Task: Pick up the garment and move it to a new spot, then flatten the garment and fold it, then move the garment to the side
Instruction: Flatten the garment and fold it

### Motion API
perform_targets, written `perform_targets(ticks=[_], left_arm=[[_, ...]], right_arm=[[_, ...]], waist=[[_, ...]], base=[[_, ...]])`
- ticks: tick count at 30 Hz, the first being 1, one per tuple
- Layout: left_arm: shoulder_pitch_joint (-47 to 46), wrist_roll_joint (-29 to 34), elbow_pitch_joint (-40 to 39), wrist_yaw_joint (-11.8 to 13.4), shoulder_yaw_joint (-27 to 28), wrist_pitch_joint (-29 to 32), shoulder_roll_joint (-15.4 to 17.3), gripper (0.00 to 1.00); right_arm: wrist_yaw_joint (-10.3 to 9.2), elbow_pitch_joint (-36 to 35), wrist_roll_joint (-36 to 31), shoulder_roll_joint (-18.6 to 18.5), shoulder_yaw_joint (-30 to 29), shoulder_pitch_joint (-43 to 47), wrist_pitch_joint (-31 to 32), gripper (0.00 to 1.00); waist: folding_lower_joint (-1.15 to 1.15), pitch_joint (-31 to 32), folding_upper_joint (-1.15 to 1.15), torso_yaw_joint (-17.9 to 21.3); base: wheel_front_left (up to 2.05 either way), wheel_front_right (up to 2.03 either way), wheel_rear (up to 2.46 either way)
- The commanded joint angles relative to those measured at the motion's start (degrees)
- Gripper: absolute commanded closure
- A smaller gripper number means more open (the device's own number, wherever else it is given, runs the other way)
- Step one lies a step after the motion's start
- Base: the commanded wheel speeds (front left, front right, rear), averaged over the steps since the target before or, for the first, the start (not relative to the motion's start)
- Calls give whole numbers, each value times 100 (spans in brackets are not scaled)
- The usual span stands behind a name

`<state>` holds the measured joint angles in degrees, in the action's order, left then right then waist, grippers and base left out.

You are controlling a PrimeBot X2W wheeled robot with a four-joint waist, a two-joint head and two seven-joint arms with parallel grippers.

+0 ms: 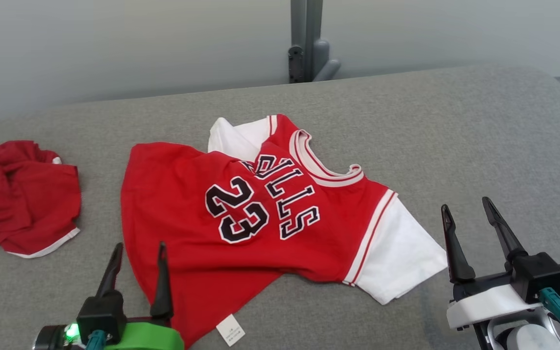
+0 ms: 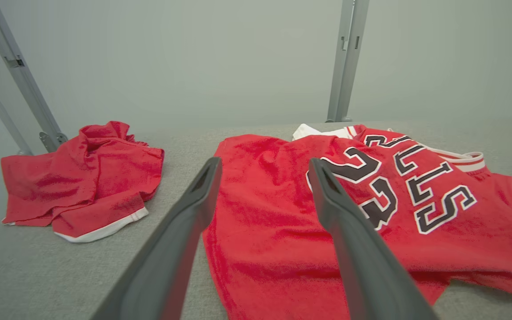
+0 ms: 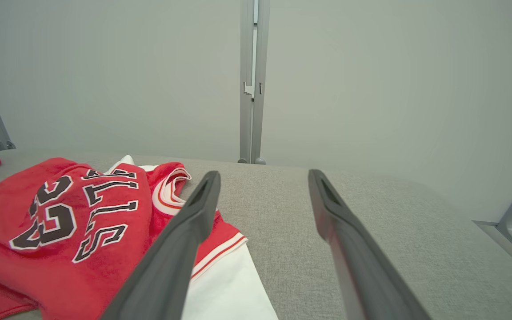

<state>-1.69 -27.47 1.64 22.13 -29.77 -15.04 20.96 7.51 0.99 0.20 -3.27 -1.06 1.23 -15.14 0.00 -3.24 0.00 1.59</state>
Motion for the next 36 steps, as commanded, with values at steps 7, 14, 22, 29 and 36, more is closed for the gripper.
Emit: perform_targets(ticks=[7,14,22,29,36], left_arm=[[835,575,-71,-332,1048,-18,-260,0],[1211,987,-7,-1288,1824,-18,-717,0],[1211,1340,214,-2342,2692,-12,-1242,0],[1099,1553,505,-2834,3182,-12,-1490,0],[1075,1702,542,-2953,3384,-12,-1593,0]], right_arm=[[-4,246,-94,-6,-140,232,0,0],[-4,637,-193,16,-339,402,0,0],[-4,851,64,30,-459,504,0,0],[-4,896,206,32,-486,499,0,0],[-4,915,183,31,-480,421,0,0]], waist=[[0,483,0,-727],[0,557,0,-785],[0,559,0,-713],[0,529,0,-525],[0,476,0,-352]], base=[[0,0,0],[0,0,0],[0,0,0],[0,0,0],[0,0,0]])
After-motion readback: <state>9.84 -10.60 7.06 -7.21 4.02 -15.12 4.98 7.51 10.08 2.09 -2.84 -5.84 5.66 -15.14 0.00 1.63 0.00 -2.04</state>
